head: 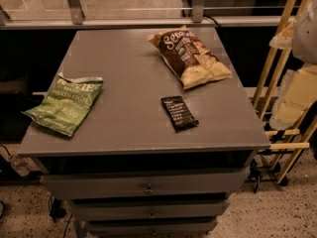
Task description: Move brown chip bag near green jalapeno chip bag
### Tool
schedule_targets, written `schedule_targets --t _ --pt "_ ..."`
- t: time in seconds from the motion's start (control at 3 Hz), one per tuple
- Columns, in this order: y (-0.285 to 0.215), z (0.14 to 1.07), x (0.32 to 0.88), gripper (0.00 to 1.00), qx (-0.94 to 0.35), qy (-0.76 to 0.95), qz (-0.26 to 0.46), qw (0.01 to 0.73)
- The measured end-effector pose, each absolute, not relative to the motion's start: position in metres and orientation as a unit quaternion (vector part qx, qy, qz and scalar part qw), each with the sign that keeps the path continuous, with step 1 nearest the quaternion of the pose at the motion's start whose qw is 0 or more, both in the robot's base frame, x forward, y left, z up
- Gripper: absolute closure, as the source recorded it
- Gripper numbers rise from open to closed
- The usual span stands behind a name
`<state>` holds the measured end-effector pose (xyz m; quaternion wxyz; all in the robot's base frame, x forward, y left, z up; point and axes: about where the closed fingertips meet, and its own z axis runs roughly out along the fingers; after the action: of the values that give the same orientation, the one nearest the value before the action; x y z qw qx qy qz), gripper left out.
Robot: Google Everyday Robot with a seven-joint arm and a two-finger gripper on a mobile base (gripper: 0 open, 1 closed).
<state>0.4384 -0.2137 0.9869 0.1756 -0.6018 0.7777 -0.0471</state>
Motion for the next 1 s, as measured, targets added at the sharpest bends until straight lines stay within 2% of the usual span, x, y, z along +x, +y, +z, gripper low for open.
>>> schedule_targets --t 0.33,1.0 --pt "-0.214 0.987 0.438 0.00 -0.602 0.778 -0.047 0.176" --pt "-0.187 0.990 0.517 0.00 -0.554 0.799 -0.010 0.233"
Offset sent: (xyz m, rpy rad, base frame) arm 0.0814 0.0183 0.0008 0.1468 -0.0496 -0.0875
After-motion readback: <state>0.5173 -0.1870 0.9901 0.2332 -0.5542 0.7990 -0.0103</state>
